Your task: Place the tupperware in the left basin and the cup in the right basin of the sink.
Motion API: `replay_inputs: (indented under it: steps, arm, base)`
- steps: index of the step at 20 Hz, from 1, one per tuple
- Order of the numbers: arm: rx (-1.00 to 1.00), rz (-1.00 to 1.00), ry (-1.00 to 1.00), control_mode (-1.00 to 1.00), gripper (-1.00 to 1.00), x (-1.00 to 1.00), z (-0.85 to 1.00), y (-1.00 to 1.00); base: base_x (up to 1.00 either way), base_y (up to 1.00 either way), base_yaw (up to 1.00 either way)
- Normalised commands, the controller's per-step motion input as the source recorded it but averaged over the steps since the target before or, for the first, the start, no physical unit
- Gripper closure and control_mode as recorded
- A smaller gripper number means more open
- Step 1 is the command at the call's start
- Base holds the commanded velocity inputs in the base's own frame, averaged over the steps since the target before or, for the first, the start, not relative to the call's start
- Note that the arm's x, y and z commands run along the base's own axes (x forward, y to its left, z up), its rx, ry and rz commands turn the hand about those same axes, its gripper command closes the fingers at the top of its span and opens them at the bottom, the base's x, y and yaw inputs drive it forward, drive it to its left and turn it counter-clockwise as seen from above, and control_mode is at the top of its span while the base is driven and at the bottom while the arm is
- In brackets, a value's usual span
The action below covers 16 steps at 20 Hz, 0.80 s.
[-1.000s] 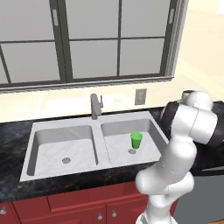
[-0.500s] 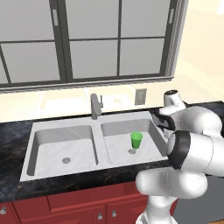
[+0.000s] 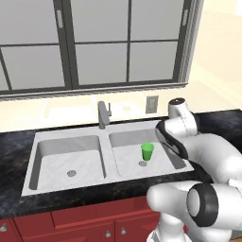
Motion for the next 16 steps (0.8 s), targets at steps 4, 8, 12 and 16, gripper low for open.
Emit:
replay_inputs:
  steps: [4, 8, 12, 16]
  arm:
    - [0.10, 0.01, -0.11, -1.00, 1.00, -0.33, 0.37, 0.31]
    - [0.16, 0.02, -0.01, -1.00, 1.00, -0.27, 0.23, 0.48]
    - [0.14, 0.04, -0.03, -1.00, 1.00, -0.41, 0.09, 0.47]
    - [0.04, 0.01, 0.00, -1.00, 1.00, -0.18, 0.01, 0.44]
  base:
    - [0.00, 0.00, 0.00]
    - [0.00, 0.00, 0.00]
    - [0.00, 0.00, 0.00]
    - [0.00, 0.00, 0.00]
